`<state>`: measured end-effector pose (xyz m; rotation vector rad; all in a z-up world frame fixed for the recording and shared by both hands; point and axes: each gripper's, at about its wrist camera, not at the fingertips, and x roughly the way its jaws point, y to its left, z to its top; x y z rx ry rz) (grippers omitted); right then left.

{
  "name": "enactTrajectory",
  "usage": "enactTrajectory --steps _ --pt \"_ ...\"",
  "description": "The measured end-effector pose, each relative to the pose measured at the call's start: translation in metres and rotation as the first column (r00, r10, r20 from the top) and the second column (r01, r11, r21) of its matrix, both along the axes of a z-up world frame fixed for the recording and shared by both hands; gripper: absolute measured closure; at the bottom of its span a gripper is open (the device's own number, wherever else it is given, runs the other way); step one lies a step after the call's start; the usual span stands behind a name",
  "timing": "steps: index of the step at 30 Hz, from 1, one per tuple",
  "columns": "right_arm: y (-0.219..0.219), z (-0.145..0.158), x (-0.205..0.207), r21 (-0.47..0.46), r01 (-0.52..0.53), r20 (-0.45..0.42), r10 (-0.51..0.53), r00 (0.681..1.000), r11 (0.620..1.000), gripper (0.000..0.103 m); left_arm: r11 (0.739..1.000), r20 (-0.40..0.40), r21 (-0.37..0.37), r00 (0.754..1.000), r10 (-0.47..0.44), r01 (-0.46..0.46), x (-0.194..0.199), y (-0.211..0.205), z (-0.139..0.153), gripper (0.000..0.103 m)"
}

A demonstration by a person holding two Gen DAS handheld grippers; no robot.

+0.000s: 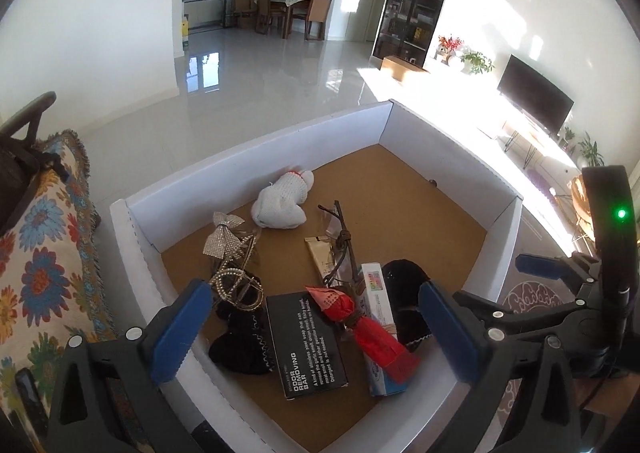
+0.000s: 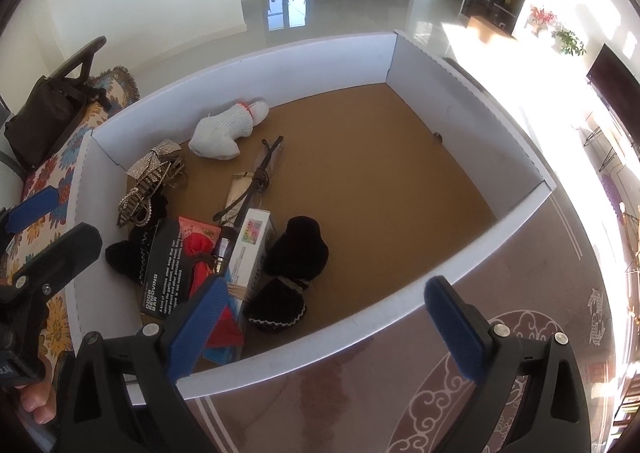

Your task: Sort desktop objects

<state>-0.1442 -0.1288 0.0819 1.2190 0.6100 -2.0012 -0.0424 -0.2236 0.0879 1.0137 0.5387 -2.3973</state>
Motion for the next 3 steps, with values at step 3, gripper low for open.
enactTrajectory --steps 3 --pt "-0.0023 -0.002 -0.0002 -0.004 0.0 0.005 0.0 1.0 1.0 0.004 0.999 -0.019 -0.034 1.0 0.021 -0.021 0.0008 0.0032 0.0079 0.0"
